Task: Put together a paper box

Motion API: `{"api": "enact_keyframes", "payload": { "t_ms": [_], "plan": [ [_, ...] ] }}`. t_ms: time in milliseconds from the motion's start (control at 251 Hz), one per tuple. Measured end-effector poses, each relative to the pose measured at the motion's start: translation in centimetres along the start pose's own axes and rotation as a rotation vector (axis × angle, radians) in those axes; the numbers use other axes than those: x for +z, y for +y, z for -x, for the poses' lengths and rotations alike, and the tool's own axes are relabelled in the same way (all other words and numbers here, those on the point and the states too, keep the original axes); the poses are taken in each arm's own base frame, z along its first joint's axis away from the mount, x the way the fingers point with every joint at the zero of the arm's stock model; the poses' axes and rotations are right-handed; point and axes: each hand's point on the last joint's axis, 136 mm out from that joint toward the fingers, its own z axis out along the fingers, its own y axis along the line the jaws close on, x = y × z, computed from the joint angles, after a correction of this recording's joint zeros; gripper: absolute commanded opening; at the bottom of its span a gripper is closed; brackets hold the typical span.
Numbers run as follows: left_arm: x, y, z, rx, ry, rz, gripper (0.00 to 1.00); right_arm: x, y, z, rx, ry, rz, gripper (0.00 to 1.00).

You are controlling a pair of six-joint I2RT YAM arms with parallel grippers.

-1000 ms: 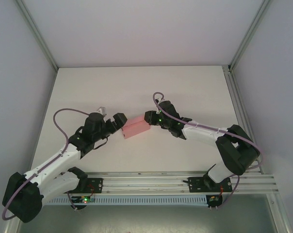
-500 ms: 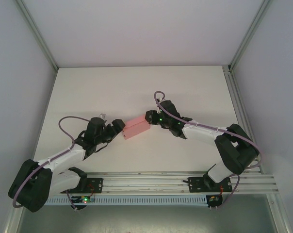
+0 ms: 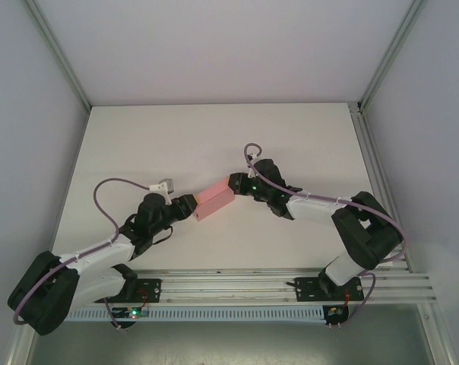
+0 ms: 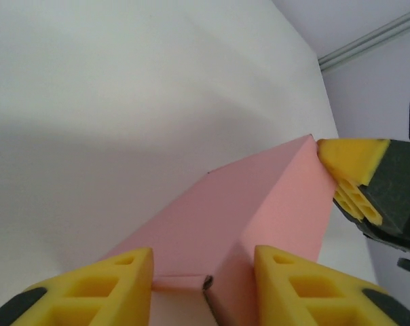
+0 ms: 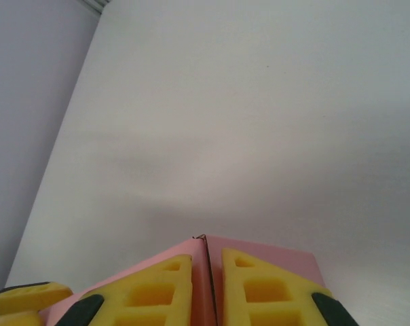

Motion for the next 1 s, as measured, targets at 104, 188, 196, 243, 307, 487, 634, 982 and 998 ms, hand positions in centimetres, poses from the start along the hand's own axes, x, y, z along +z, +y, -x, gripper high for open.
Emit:
{"api": "enact_keyframes", "payload": {
  "t_ms": [104,188,196,243,307,487,634,982,998],
  "plan": [
    [-0.1,-0.2,-0.4,0.076,-0.031,0.027,0.37,0.1,0.1,0.1,0.000,-0.013,0.026,0.02],
    [-0.1,-0.1,-0.6,0.101,-0.066,0.037,0.39,0.2,0.1,0.1,-0.003,-0.023,0.036,0.01],
    [-0.1,-0.1,-0.6,0.105,-0.069,0.037,0.39,0.2,0.1,0.1,-0.003,-0.023,0.037,0.00],
    [-0.2,-0.2,-0.7,0.123,-0.089,0.040,0.37,0.2,0.1,0.1,-0.004,-0.027,0.039,0.00],
    [-0.2,-0.3,-0.8,0.152,-0.115,0.059,0.36,0.1,0.1,0.2,-0.005,-0.030,0.041,0.00],
    [0.3,-0.4,-1.0,0.226,-0.178,0.145,0.31,0.0,-0.2,0.4,-0.003,-0.045,0.040,0.00],
    [1.2,-0.6,-1.0,0.265,-0.237,0.210,0.25,-0.1,-0.9,1.0,-0.002,-0.072,0.029,0.00],
    [2.3,-1.5,-1.1,0.307,-0.366,0.302,0.15,-0.9,-1.8,2.0,-0.053,-0.132,0.005,0.00],
    [2.2,-1.6,-1.1,0.307,-0.366,0.300,0.15,-1.0,-1.8,2.0,-0.057,-0.132,0.005,0.00]
  ]
}}
